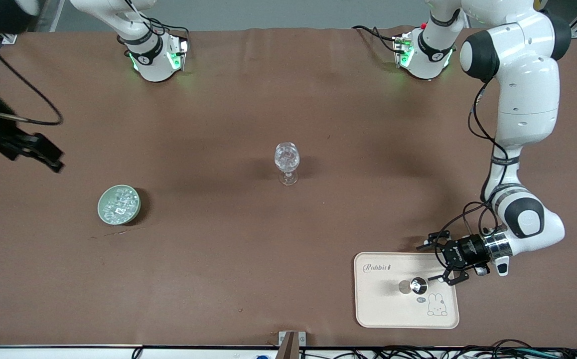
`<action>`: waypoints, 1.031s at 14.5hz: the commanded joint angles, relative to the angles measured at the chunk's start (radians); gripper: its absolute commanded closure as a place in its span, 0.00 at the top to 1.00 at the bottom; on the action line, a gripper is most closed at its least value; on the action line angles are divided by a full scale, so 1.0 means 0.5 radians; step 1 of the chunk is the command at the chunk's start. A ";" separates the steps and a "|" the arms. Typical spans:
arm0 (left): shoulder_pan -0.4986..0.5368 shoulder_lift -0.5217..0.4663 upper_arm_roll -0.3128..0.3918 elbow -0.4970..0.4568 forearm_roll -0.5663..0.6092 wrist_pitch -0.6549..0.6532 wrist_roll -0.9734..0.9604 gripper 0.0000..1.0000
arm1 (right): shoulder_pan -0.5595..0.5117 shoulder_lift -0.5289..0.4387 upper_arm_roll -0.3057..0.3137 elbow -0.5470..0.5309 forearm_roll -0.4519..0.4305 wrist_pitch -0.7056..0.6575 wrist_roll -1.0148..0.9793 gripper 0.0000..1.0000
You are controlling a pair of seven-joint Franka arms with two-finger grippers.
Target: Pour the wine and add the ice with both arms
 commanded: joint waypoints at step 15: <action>-0.023 -0.584 0.140 0.137 1.428 -0.026 0.042 1.00 | -0.054 -0.142 -0.172 -0.098 0.112 -0.172 -0.585 1.00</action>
